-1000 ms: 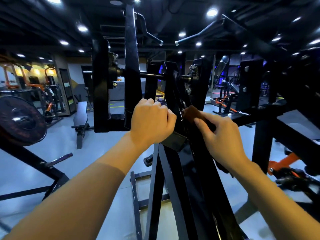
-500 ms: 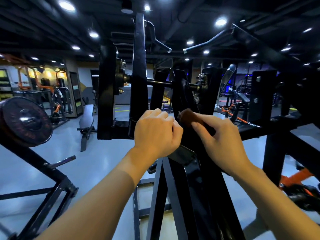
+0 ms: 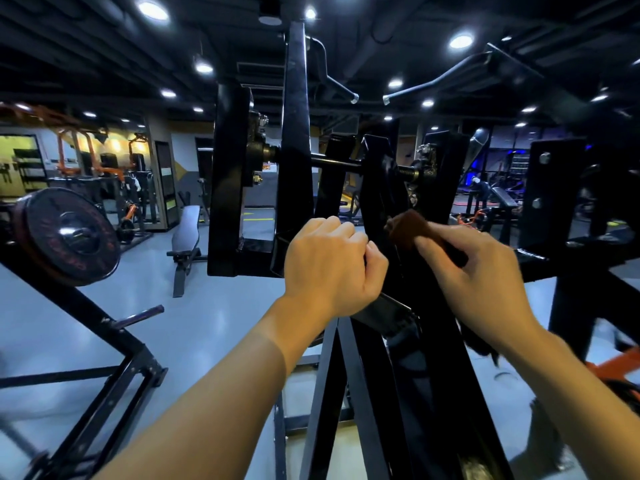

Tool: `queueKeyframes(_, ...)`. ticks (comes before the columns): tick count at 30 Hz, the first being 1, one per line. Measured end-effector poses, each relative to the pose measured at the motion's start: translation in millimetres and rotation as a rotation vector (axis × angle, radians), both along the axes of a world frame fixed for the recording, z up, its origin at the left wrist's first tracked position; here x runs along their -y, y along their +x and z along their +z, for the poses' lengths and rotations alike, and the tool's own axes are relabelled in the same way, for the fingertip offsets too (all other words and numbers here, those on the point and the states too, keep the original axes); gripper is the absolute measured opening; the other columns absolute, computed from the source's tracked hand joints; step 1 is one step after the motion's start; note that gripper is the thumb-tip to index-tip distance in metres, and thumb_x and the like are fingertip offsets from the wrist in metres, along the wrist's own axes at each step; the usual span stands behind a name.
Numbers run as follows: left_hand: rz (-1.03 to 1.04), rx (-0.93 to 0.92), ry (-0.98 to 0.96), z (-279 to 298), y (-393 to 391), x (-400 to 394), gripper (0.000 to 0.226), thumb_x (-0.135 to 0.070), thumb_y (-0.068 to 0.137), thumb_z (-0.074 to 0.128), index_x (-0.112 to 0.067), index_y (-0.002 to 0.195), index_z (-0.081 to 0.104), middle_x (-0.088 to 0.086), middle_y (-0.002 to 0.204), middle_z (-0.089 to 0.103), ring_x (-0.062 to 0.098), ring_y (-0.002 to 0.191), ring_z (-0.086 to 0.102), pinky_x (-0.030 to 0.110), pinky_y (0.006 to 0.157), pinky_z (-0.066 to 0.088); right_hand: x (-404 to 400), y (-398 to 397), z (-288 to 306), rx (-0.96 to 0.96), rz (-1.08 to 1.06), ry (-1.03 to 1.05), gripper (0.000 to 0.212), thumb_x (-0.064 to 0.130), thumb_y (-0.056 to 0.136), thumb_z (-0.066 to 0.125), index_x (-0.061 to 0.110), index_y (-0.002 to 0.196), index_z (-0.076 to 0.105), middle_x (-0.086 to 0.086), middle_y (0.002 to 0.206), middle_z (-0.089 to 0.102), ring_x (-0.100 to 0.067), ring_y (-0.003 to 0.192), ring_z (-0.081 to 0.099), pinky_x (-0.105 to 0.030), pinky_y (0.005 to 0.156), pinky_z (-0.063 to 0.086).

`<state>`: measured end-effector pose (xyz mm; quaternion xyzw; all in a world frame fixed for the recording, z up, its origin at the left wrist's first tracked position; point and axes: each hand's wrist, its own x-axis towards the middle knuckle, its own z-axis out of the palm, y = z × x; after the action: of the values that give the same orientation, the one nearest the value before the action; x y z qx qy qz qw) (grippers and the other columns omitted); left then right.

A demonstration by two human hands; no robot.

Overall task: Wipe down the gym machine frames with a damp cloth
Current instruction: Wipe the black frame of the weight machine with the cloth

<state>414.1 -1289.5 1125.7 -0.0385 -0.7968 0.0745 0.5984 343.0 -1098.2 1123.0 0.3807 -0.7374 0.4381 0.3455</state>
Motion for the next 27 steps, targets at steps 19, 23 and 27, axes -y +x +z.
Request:
queueKeyframes(19,0.006,0.027,0.008,-1,-1,0,0.043,-0.030,0.094,0.038,-0.016,0.055,0.051,-0.003,0.054,0.040,0.019,0.055,0.038,0.035,0.064,0.040,11,5,1,-0.117,-0.052,0.115,0.033,0.044,0.103,0.057,0.037,0.133,0.069,0.019,0.122,0.071,-0.022,0.104,0.063,-0.042,0.086,0.052)
queueKeyframes(23,-0.010,0.004,0.012,0,-1,-1,0.040,-0.029,0.093,0.039,-0.019,0.054,0.041,-0.005,0.054,0.034,0.017,0.055,0.034,0.034,0.064,0.038,22,-22,20,-0.019,-0.173,0.007,0.036,0.046,0.102,0.057,0.031,0.132,0.071,0.004,0.109,0.076,-0.027,0.094,0.067,-0.044,0.072,0.057)
queueKeyframes(27,-0.018,-0.002,0.007,0,-1,0,0.040,-0.028,0.093,0.040,-0.019,0.054,0.041,-0.005,0.054,0.033,0.018,0.055,0.035,0.033,0.063,0.038,26,-14,15,-0.033,-0.074,0.021,0.032,0.042,0.102,0.060,0.034,0.131,0.071,0.012,0.107,0.076,-0.024,0.087,0.067,-0.041,0.074,0.055)
